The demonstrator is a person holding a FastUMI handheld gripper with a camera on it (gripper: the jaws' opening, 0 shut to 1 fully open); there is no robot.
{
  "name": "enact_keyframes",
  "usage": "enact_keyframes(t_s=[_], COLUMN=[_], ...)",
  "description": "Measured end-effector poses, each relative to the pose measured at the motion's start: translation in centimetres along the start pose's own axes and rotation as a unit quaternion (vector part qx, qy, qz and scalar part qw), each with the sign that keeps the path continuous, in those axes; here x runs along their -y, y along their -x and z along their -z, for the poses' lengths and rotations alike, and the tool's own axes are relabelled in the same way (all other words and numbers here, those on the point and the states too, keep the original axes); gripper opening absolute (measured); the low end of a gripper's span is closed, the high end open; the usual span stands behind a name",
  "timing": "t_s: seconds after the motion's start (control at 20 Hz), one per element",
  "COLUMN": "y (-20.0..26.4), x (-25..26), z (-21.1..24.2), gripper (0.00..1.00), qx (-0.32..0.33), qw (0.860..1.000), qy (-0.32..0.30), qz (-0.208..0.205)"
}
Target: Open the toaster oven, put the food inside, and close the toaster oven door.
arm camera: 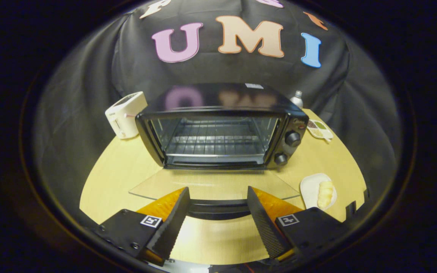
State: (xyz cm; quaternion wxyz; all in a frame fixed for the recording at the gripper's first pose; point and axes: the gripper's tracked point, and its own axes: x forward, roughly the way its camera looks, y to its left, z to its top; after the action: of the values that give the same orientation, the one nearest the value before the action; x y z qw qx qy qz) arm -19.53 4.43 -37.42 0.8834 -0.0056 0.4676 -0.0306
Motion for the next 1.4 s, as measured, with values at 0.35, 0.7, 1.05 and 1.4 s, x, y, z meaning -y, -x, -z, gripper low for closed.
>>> enact_keyframes(t_s=[0.35, 0.7, 1.05, 1.4], y=[-3.2, -3.7, -4.4, -5.5], x=[0.1, 2.5, 13.7, 25.1], z=[6.8, 5.6, 0.8, 3.3], gripper=[0.94, 0.92, 0.92, 0.92], qx=[-0.082, -0.085, -0.049, -0.075], qw=[0.997, 0.995, 0.988, 0.965], qy=[-0.004, -0.032, -0.080, -0.156], qz=[0.013, 0.030, 0.119, 0.197])
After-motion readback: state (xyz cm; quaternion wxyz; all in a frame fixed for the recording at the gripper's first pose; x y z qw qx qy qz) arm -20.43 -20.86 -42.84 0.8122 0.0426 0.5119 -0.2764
